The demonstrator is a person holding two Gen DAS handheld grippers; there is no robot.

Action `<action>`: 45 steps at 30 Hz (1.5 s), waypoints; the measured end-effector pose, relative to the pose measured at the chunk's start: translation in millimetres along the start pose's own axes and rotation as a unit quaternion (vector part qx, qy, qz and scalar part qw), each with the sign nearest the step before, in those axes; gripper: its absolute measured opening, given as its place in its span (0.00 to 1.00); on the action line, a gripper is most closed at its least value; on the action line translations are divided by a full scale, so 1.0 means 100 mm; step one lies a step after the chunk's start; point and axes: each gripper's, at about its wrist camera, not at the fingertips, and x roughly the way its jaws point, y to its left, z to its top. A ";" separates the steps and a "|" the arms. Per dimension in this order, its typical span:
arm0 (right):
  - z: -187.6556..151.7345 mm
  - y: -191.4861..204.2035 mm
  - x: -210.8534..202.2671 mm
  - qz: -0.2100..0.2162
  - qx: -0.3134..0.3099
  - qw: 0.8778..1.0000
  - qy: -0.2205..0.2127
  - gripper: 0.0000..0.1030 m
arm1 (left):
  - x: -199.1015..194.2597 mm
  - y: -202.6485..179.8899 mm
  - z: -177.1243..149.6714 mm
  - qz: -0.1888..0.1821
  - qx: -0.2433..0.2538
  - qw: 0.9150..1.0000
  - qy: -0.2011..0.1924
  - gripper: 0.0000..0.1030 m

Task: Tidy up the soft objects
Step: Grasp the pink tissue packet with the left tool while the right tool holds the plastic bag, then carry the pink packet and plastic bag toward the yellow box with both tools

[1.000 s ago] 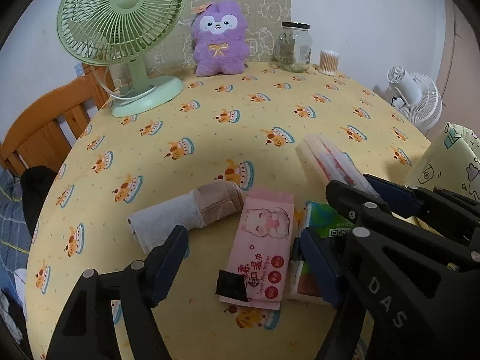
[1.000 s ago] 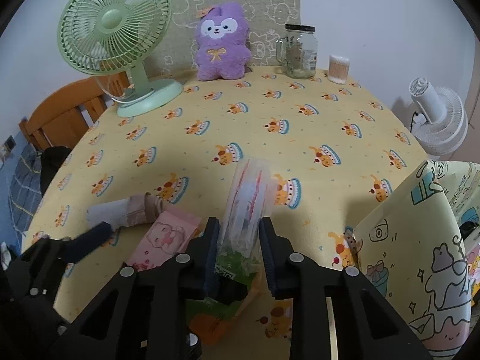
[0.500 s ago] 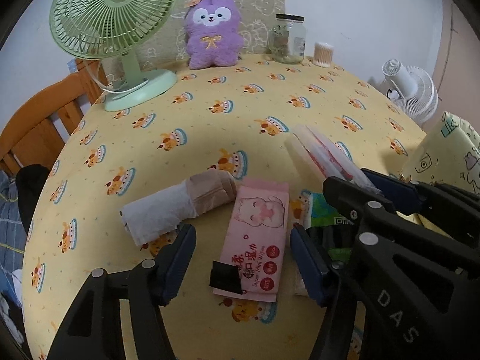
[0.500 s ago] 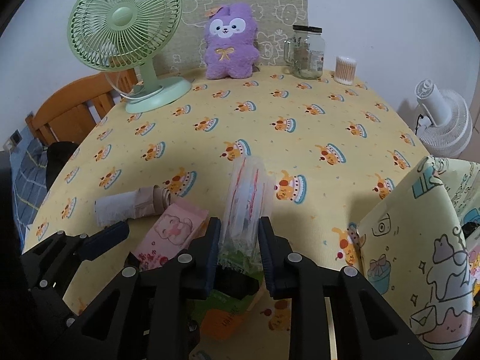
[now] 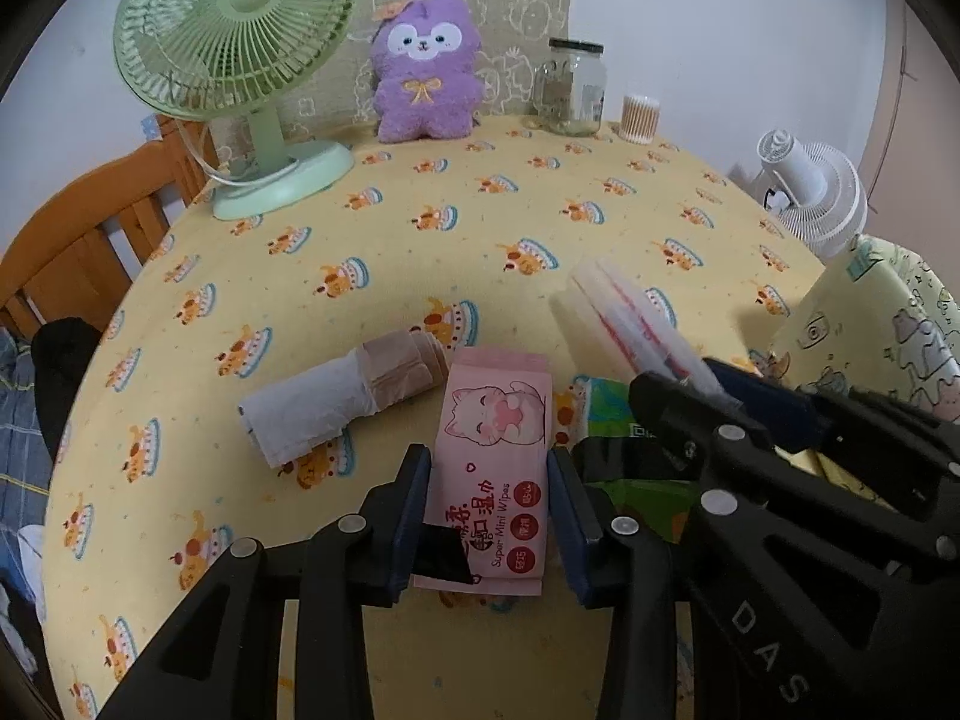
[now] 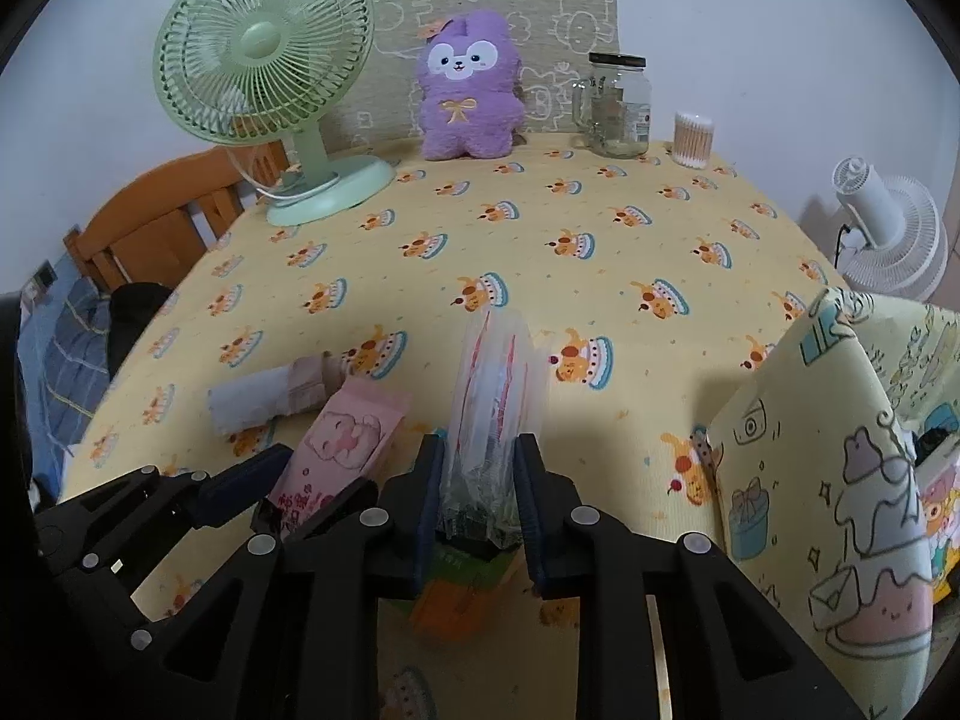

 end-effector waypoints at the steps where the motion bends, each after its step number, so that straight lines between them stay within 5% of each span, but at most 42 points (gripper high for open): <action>1: -0.01 0.00 -0.02 0.002 0.000 1.000 -0.002 0.25 | -0.02 0.00 0.00 0.001 0.000 1.000 -0.001 0.38; 45: -0.02 0.19 -1.32 0.043 -0.024 0.994 -0.097 0.23 | -1.34 -0.19 -0.12 0.045 -0.016 0.992 -0.115 0.38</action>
